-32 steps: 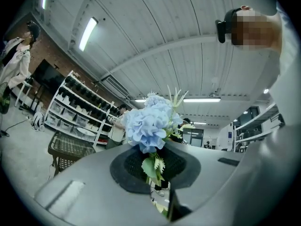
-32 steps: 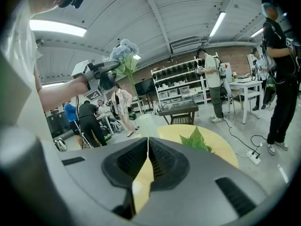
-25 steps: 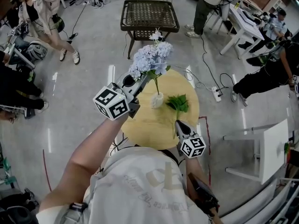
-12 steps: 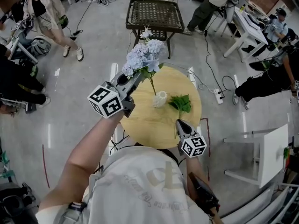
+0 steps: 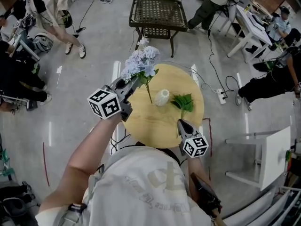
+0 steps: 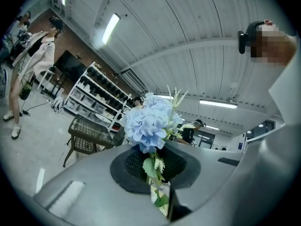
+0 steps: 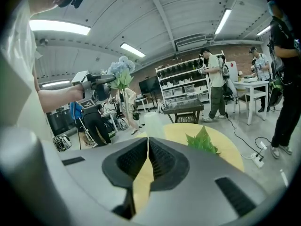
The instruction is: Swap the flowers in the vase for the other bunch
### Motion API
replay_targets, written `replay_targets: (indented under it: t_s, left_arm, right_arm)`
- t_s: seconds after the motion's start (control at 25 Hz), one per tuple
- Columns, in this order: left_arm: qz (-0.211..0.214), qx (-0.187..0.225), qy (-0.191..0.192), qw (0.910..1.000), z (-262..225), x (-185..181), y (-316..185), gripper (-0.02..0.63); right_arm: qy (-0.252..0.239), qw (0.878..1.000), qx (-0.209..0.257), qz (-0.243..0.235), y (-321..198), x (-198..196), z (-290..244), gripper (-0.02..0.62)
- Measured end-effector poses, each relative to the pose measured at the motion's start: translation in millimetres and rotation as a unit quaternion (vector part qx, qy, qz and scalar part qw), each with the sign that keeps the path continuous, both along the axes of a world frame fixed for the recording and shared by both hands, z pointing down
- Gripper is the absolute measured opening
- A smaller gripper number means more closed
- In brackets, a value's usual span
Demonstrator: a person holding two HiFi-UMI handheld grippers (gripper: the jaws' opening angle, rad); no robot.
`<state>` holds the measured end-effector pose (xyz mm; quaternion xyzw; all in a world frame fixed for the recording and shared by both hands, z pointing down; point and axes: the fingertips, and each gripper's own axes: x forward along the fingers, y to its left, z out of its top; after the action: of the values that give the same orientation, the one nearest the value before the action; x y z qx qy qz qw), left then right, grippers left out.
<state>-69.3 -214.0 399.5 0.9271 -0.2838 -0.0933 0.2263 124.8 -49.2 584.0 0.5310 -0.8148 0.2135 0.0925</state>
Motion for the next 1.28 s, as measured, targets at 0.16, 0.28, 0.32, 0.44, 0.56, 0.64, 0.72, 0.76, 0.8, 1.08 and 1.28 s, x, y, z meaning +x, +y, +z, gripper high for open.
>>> replay_targets:
  t_s: [0.16,0.28,0.32,0.44,0.56,0.64,0.72,0.76,0.8,1.08,1.28]
  left_arm:
    - [-0.007,-0.029,-0.012,0.9995,25,-7,4,0.031]
    - [-0.01,-0.048,-0.018,0.9986,44,-11,8,0.031]
    - [-0.011,-0.055,-0.02,0.9982,50,-12,9,0.031]
    - [-0.014,-0.074,-0.025,0.9969,66,-16,13,0.031]
    - [-0.016,-0.095,-0.034,0.9948,82,-19,19,0.031]
    - [-0.017,-0.107,-0.042,0.9932,93,-21,23,0.031]
    - [-0.017,-0.118,-0.047,0.9918,102,-22,25,0.031]
    - [-0.017,-0.122,-0.05,0.9911,108,-23,26,0.031]
    - [-0.017,-0.126,-0.055,0.9904,113,-23,27,0.031]
    - [-0.019,-0.163,-0.077,0.9834,158,-26,41,0.031]
    - [-0.019,-0.188,-0.091,0.9778,185,-30,45,0.031]
  right_arm:
    - [0.0,1.0,-0.002,-0.002,1,-1,2,0.008]
    - [0.0,1.0,-0.003,-0.003,3,-1,4,0.008]
    - [0.0,1.0,-0.004,-0.004,4,-2,6,0.008]
    - [0.0,1.0,-0.008,-0.006,5,-3,8,0.008]
    - [-0.001,1.0,-0.01,-0.008,7,-7,9,0.008]
    - [-0.001,1.0,-0.01,-0.01,7,-10,9,0.008]
    - [-0.001,1.0,-0.011,-0.012,6,-12,8,0.008]
    - [-0.001,1.0,-0.011,-0.012,5,-12,9,0.008]
    - [-0.001,1.0,-0.012,-0.012,5,-13,9,0.008]
    - [-0.001,1.0,-0.022,-0.012,3,-14,16,0.008]
    - [-0.002,1.0,-0.028,-0.01,3,-15,20,0.008]
